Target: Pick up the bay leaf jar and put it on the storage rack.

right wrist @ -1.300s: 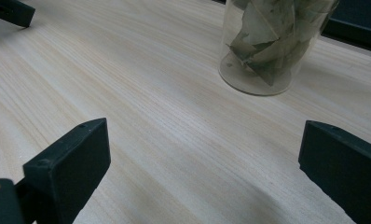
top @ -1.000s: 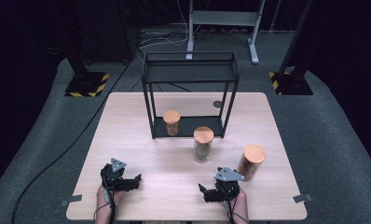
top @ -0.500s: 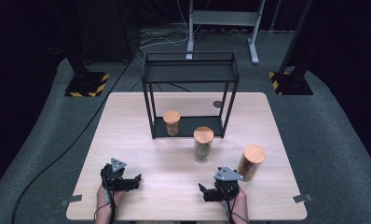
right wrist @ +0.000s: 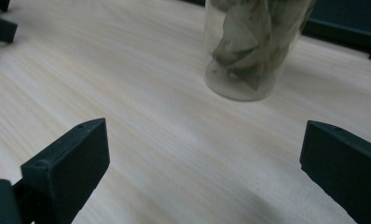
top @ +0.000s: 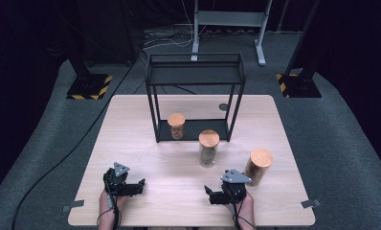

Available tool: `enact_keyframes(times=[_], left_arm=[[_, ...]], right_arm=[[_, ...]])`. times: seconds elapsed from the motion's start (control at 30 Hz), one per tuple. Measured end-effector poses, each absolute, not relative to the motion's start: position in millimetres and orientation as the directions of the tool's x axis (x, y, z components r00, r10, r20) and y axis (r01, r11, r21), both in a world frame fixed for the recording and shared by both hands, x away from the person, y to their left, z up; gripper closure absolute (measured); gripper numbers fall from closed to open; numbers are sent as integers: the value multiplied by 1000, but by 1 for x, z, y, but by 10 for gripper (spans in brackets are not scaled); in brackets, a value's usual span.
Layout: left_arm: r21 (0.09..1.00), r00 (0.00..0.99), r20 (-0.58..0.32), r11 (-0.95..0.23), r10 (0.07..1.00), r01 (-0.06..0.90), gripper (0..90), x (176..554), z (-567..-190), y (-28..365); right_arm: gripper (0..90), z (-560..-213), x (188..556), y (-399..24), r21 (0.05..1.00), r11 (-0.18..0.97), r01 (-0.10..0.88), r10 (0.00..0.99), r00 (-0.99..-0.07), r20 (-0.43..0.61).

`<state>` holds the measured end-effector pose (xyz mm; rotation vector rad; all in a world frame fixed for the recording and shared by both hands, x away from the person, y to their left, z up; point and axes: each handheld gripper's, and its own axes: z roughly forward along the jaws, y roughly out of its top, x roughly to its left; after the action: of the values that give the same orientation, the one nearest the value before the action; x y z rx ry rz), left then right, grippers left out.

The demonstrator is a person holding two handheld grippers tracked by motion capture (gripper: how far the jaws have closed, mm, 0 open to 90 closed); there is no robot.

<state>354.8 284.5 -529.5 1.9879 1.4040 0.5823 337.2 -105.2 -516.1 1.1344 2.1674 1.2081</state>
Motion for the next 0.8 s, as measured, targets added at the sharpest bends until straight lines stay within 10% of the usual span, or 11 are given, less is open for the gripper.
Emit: enact_keyframes(times=[0.8], left_arm=[[710,333,-2,-233,943,665,0,355,-530,284]], right_arm=[[0,-459,393,-80,923,225,312,851,-524,-30]])
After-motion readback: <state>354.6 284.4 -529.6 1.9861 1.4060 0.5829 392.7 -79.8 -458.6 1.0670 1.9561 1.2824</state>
